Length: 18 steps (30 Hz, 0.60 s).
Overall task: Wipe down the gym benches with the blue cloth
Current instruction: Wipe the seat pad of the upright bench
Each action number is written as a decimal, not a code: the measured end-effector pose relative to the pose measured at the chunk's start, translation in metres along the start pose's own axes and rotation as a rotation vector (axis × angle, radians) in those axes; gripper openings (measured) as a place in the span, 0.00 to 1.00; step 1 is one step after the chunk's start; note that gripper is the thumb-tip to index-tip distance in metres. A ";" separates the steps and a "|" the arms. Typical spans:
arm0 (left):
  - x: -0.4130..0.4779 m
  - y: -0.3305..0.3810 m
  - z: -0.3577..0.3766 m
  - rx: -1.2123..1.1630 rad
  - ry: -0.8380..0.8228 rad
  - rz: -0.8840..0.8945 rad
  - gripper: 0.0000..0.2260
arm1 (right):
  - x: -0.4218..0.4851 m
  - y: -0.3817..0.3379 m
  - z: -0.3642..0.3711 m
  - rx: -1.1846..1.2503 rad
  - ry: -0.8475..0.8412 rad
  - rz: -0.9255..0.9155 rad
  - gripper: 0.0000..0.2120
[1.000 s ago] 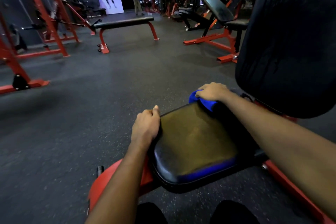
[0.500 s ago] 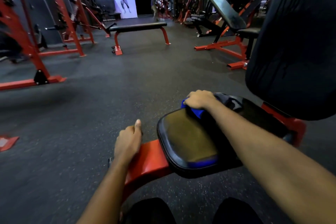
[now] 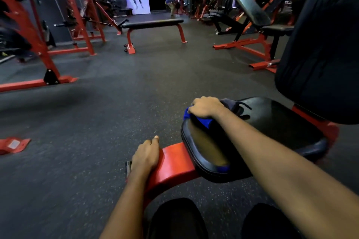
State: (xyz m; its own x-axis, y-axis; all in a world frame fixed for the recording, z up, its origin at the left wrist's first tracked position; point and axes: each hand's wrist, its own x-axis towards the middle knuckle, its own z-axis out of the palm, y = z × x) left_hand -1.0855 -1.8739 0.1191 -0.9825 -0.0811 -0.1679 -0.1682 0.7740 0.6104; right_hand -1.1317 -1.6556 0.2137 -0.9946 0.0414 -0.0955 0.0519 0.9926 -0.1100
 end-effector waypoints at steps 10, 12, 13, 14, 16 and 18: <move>0.002 -0.003 0.003 -0.012 0.013 0.018 0.25 | -0.009 -0.012 0.001 -0.006 0.008 -0.031 0.20; 0.002 -0.004 0.004 -0.015 0.018 0.021 0.25 | -0.021 -0.034 0.009 -0.009 0.020 -0.167 0.18; 0.003 -0.004 0.004 -0.019 0.017 0.027 0.25 | -0.028 -0.040 0.012 -0.020 0.028 -0.242 0.16; 0.002 -0.005 0.004 -0.028 0.011 0.034 0.25 | -0.034 -0.041 0.014 -0.037 0.024 -0.302 0.13; 0.004 -0.006 0.003 -0.049 -0.015 0.049 0.26 | -0.038 -0.034 0.011 -0.023 -0.009 -0.352 0.08; 0.007 -0.007 0.002 -0.077 -0.044 0.051 0.26 | -0.033 -0.031 0.001 0.008 -0.057 -0.281 0.09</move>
State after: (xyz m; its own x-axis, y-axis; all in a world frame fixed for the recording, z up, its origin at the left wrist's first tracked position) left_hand -1.0910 -1.8787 0.1122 -0.9858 -0.0142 -0.1676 -0.1255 0.7256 0.6766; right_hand -1.1008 -1.6881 0.2193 -0.9633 -0.2420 -0.1158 -0.2242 0.9633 -0.1479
